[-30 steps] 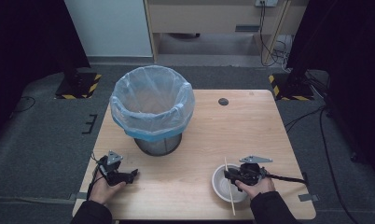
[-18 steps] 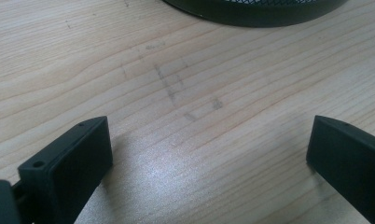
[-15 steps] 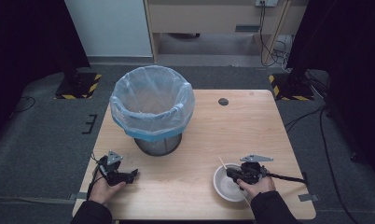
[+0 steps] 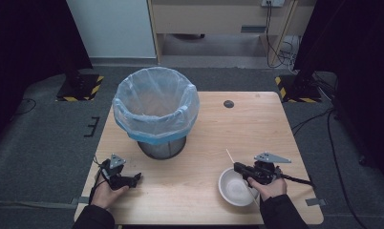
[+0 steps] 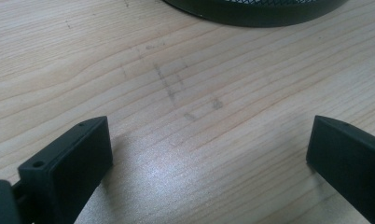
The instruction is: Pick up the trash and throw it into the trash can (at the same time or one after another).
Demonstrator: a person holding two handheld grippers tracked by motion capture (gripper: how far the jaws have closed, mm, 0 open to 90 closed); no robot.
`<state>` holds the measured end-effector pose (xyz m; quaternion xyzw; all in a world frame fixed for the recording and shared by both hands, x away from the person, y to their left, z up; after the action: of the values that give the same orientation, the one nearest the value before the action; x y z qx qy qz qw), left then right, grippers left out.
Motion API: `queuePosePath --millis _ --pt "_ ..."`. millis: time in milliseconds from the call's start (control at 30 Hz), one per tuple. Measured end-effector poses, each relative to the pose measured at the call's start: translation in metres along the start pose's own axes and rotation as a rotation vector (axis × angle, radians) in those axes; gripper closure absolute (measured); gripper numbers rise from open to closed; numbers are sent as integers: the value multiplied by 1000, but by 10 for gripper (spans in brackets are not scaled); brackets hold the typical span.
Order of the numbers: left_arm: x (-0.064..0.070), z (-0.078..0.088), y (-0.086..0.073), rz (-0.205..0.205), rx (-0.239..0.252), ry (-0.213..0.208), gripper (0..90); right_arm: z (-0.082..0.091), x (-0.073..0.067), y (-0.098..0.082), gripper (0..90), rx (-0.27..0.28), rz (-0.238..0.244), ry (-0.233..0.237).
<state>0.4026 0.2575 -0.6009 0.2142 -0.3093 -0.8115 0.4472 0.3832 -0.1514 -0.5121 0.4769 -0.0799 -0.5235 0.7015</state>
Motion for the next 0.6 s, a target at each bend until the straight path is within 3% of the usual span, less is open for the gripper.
queuePosePath --millis 300,600 --pt "0 0 0 0 0 0 0 14 -2 29 857 150 19 13" --pt "0 0 0 0 0 0 0 35 -11 67 857 313 34 66"
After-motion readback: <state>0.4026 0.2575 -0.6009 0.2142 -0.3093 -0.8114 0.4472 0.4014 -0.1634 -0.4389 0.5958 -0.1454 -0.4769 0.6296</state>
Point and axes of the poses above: each handheld gripper's, and its own axes: z roughly backward along the jaws, y roughly out of its top, x roughly to its right, the point moved 9 cm from there along -z, roughly forward along the jaws, and after that the axes turned 6 degrees about -z, right-handed, at the moved point
